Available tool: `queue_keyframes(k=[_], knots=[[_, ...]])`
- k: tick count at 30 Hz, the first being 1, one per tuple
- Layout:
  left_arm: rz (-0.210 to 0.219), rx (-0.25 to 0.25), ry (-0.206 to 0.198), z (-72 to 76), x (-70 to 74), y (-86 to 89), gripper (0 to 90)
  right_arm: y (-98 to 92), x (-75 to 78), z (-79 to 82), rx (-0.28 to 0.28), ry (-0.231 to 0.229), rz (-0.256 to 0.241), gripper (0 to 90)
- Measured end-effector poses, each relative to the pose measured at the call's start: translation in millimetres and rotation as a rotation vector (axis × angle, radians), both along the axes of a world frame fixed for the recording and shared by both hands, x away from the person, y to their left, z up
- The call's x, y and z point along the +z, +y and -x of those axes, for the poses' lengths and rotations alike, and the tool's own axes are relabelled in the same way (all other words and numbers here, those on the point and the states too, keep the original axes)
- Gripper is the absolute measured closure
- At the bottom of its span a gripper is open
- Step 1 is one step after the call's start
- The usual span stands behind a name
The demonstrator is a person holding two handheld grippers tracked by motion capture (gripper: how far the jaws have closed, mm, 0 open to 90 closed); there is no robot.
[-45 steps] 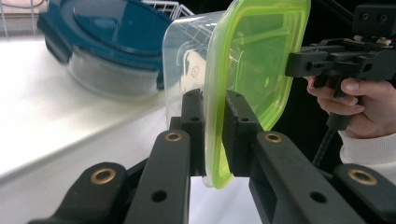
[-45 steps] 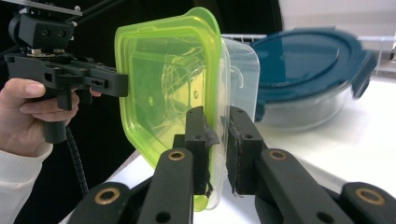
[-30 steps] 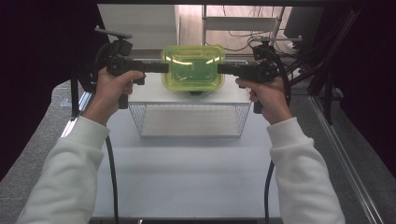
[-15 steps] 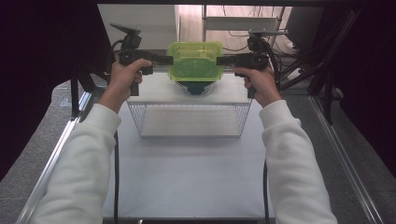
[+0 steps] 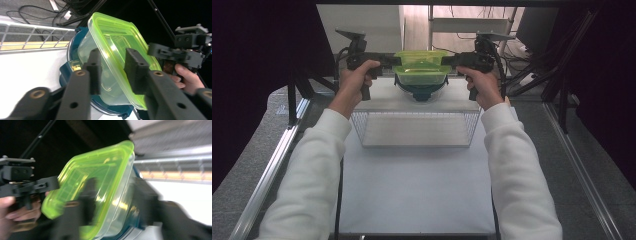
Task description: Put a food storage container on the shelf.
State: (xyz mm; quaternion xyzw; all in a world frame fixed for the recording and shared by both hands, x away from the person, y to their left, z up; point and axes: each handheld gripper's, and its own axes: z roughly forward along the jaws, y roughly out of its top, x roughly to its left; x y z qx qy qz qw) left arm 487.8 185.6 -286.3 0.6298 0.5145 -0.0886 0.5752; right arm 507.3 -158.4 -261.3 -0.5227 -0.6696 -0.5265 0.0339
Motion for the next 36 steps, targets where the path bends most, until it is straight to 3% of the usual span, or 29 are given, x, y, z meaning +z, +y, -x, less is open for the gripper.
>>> queue_keyframes(k=[2, 3, 5, 8, 9, 12, 15, 16, 19, 24, 26, 28, 31, 32, 36], knots=[[-0.032, 0.053, -0.023, 1.4, 1.4, -0.5, 39.6, -0.5, 2.1, 4.2, -0.025, -0.064, 0.018, 30.2], [-0.072, 0.094, -0.053, 4.9, 3.7, 0.9, 34.4, -1.9, 3.2, 6.3, -0.034, -0.089, 0.013, 26.6], [-0.094, 0.11, -0.095, 11.5, 7.7, 3.6, 24.9, -9.6, 8.5, 15.7, -0.045, -0.176, 0.034, 22.6], [-0.123, 0.107, -0.16, 28.8, 14.3, 7.8, 20.3, -21.0, 14.3, 31.6, -0.027, -0.255, 0.063, 22.0], [-0.145, 0.091, -0.179, 33.9, 15.3, 9.0, 19.5, -25.1, 15.4, 39.4, -0.009, -0.281, 0.07, 22.2], [-0.232, 0.111, -0.252, 64.8, 13.3, 10.6, 18.5, -36.4, 13.8, 61.8, 0.048, -0.335, 0.1, 22.2], [-0.315, 0.123, -0.287, 90.1, 0.8, 12.6, 18.3, -45.8, 2.3, 89.1, 0.07, -0.39, 0.211, 22.3], [-0.343, 0.121, -0.286, 99.7, -7.2, 13.8, 18.1, -47.9, -1.7, 94.7, 0.076, -0.394, 0.219, 22.3], [-0.374, 0.114, -0.29, 122.8, -26.7, 17.3, 18.1, -56.1, -20.6, 117.0, 0.103, -0.392, 0.252, 23.6], [-0.407, 0.091, -0.299, 162.0, -59.8, 24.4, 19.6, -67.7, -49.9, 149.6, 0.117, -0.397, 0.315, 24.7], [-0.445, 0.113, -0.304, 178.6, -75.0, 28.4, 21.3, -72.9, -63.2, 163.3, 0.128, -0.393, 0.321, 25.0], [-0.477, 0.111, -0.28, 192.1, -93.5, 33.5, 22.1, -77.9, -77.4, 177.4, 0.139, -0.38, 0.323, 25.2], [-0.466, 0.099, -0.24, 203.8, -114.0, 38.4, 22.1, -84.8, -97.8, 196.7, 0.14, -0.37, 0.334, 25.3], [-0.482, 0.076, -0.218, 208.2, -124.2, 38.3, 21.9, -86.0, -103.3, 200.7, 0.143, -0.363, 0.334, 25.3], [-0.481, 0.047, -0.162, 219.2, -153.1, 36.1, 21.5, -89.8, -138.8, 218.4, 0.145, -0.302, 0.337, 25.3]])
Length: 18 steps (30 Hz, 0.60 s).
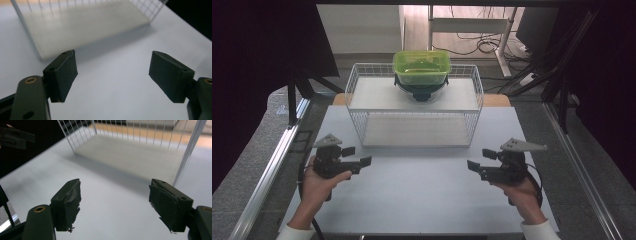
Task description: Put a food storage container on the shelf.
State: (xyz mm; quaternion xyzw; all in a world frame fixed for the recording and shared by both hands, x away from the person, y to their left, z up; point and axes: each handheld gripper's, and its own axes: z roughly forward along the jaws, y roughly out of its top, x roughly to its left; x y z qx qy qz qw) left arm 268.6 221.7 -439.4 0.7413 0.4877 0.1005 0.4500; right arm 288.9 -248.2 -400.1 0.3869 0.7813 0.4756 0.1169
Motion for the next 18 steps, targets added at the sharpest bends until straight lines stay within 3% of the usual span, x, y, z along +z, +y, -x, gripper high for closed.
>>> queue_keyframes(k=[4, 7, 9, 14, 18], knots=[[-0.004, -0.001, 0.065, 4.5, -28.3, -4.7, 21.6, -0.4, -32.3, 5.2, -0.011, 0.055, 0.022, 25.2], [-0.028, -0.001, 0.079, 4.8, -36.5, -7.6, 21.6, 0.2, -47.9, 5.1, -0.012, 0.087, 0.051, 25.1], [-0.023, -0.005, 0.078, 4.6, -36.6, -7.0, 21.4, 0.0, -49.2, 4.7, -0.018, 0.076, 0.065, 25.1], [-0.02, 0.022, 0.065, 4.4, -35.8, -2.9, 21.3, -3.2, -46.3, 8.1, -0.032, 0.049, 0.045, 24.4], [-0.018, 0.008, 0.061, 3.9, -35.9, -5.9, 21.2, -3.1, -51.3, 9.8, -0.037, 0.044, 0.047, 21.9]])
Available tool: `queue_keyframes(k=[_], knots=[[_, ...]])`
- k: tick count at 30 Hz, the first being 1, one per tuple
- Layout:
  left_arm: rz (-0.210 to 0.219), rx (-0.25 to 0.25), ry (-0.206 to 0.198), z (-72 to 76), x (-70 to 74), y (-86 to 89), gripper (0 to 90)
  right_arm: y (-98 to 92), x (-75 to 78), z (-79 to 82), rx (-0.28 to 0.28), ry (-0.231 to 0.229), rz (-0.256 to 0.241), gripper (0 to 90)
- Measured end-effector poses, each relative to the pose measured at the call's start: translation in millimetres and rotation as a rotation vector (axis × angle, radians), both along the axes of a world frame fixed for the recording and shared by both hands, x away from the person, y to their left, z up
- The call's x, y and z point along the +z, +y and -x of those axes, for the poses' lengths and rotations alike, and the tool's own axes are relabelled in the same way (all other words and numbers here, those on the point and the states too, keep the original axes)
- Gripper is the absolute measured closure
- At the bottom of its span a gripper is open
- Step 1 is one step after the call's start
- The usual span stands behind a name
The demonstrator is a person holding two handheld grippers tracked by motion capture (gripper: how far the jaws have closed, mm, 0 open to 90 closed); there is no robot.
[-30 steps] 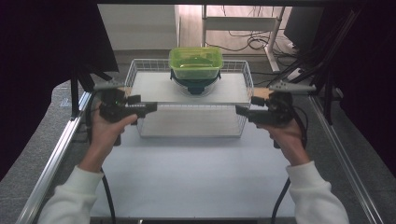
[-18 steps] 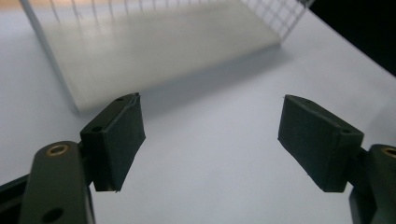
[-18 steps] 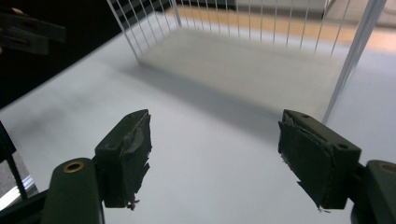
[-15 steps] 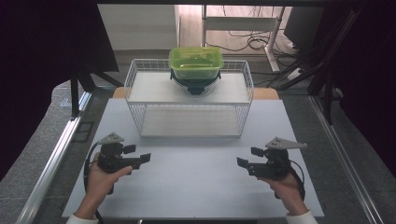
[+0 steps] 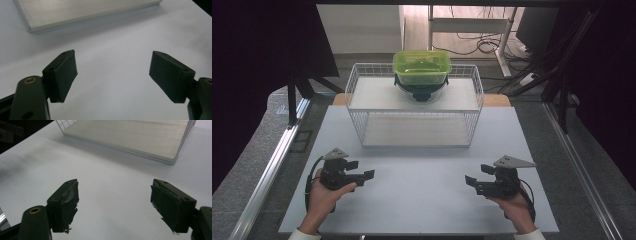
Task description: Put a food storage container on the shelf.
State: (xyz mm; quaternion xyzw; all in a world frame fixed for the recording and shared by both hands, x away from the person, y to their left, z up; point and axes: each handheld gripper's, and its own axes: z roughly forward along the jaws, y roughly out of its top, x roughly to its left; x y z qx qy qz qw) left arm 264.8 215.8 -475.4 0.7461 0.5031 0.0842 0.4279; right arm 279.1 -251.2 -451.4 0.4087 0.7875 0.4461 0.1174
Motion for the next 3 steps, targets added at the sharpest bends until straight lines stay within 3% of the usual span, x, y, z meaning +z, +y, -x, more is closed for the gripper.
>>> queue_keyframes(k=[3], knots=[[0.001, -0.002, -0.004, -1.5, -1.2, -1.5, 20.3, -1.7, -4.3, 0.8, -0.01, -0.005, 0.007, 19.2]])
